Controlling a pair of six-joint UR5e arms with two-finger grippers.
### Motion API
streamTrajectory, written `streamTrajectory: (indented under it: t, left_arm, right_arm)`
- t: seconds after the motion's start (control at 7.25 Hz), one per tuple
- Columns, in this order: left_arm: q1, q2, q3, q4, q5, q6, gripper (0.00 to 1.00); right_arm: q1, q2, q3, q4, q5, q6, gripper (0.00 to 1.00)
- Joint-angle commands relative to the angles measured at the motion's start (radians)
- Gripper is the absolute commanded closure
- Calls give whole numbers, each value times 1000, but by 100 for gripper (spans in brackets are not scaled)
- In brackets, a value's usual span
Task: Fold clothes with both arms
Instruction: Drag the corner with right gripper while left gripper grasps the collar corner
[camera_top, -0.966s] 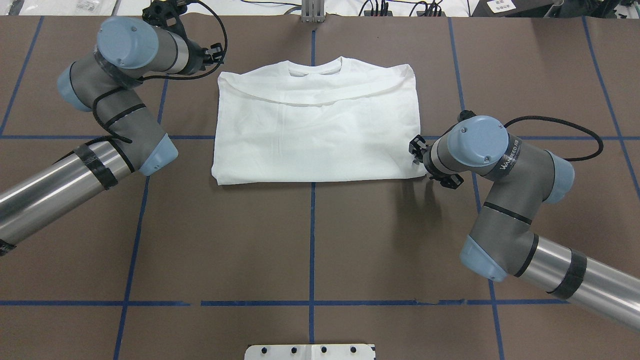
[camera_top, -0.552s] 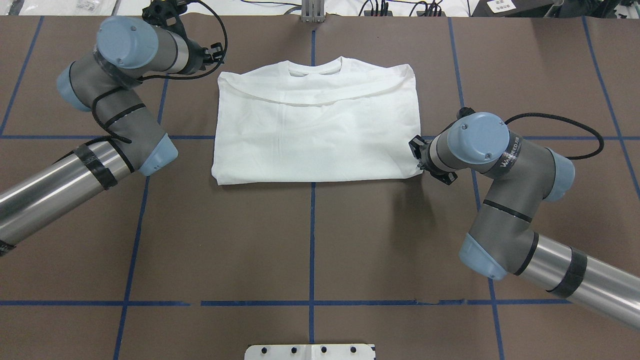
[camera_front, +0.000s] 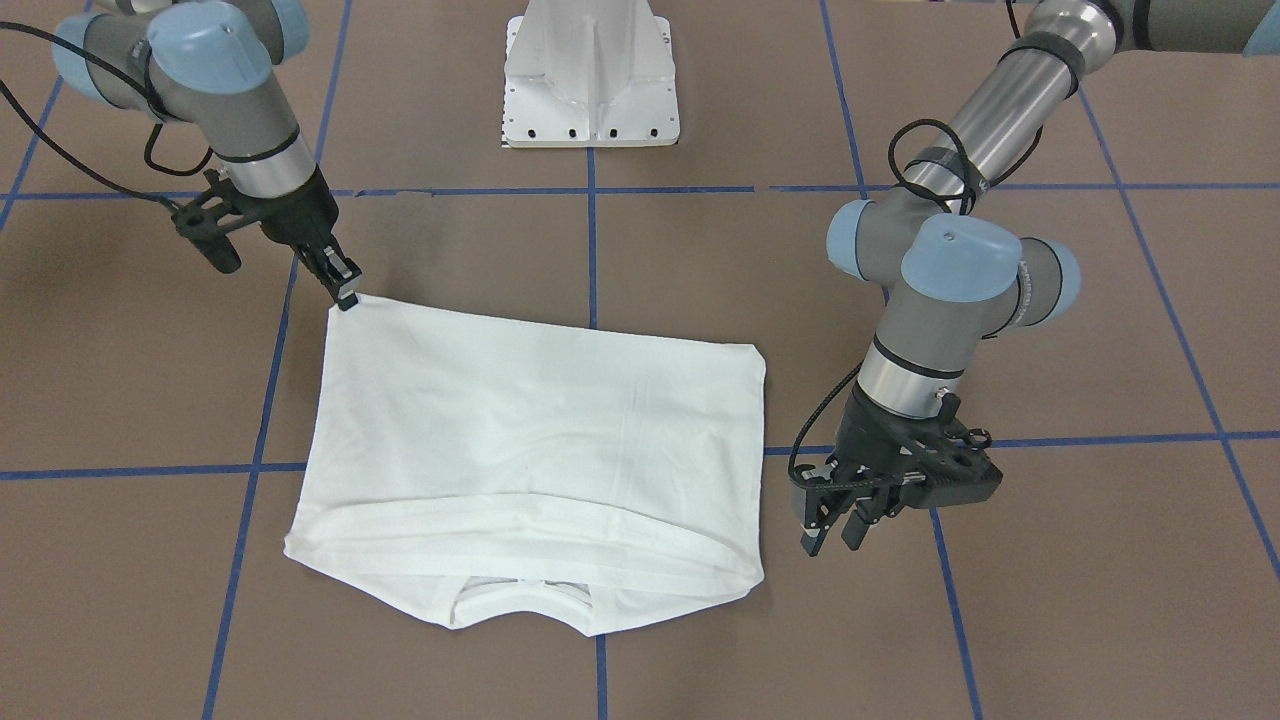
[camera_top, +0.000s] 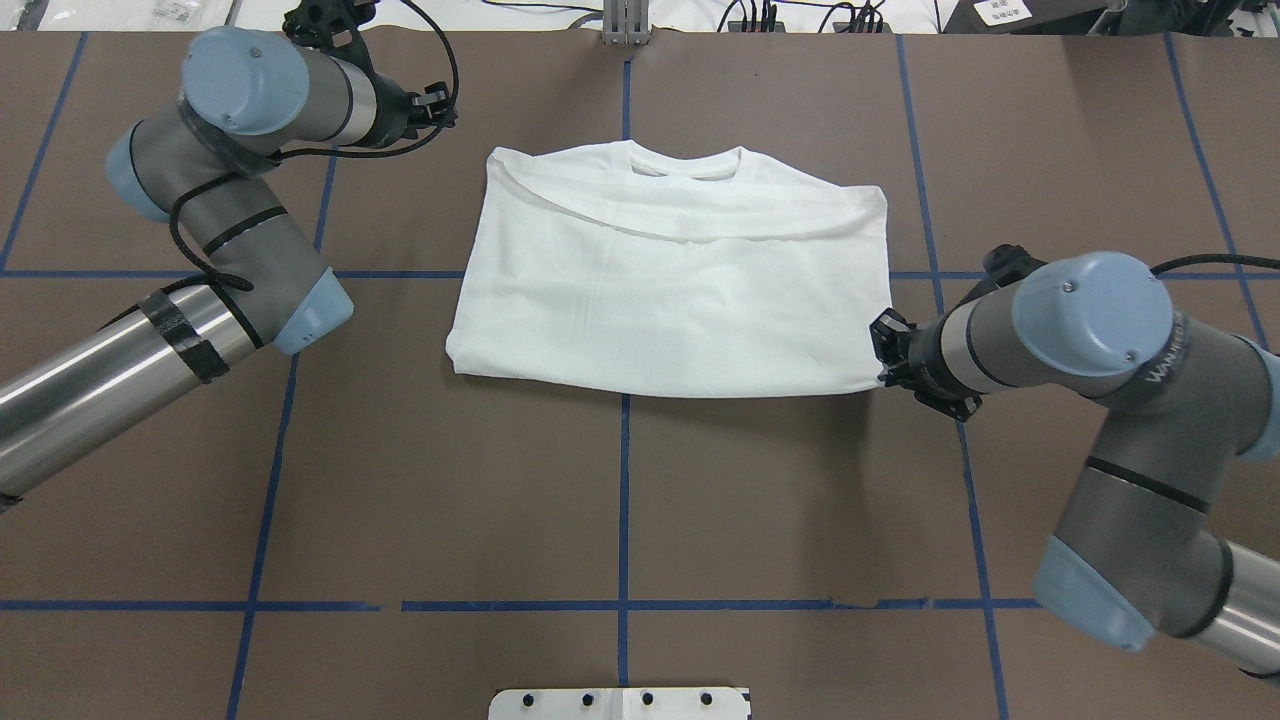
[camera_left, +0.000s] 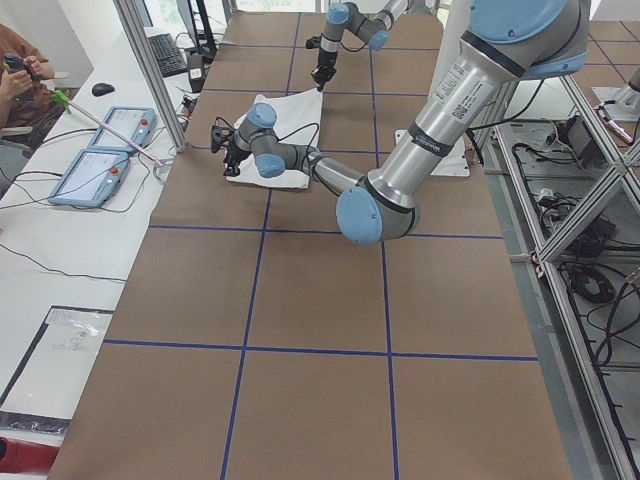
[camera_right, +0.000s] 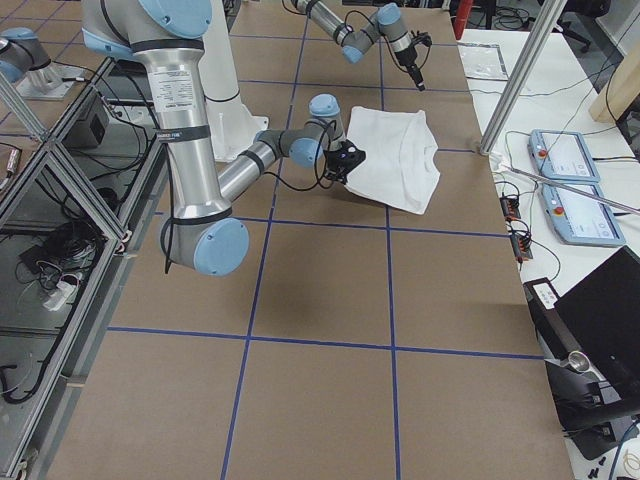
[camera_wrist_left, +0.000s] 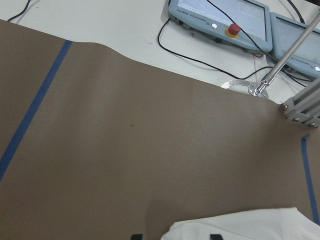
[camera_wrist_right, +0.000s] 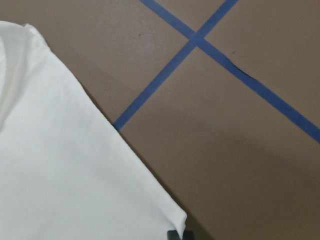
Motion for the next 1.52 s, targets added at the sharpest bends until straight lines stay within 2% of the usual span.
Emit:
streamTrajectory:
  t: [0.0,0.14,0.41,0.55,0.69,0.83,0.97,1.24,1.38]
  left_arm:
    - [12,97,-183,2,-158,-44,46]
    - [44,102,-227,-1,-209,-184,46]
    - [194,113,-309,2,-213,-407,39]
    - [266,154,-349,4,-213,-492,39]
    - [299,196,-371,5,-211,-523,36]
    - [308,223,-368,36,-210,-523,35]
    - [308,224,-367,81,-208,-523,34]
    - [341,213,-339,85,-207,-515,32]
    - [342,210,-331,83,-202,-515,32]
  right_arm:
    - [-95,-149,178,-22,134,2,100]
    - [-121,-181,183,-22,238,2,100]
    - [-236,-201,189,-19,259,2,100]
    - [-294,-218,215,-18,254,5,85]
    - [-296,-223,226,-19,250,8,1]
    - [-263,-224,226,-19,245,8,0]
    - [-157,-206,224,-18,244,5,0]
    - [-4,-101,166,-17,242,-9,0]
    - [15,-79,137,-17,239,-15,0]
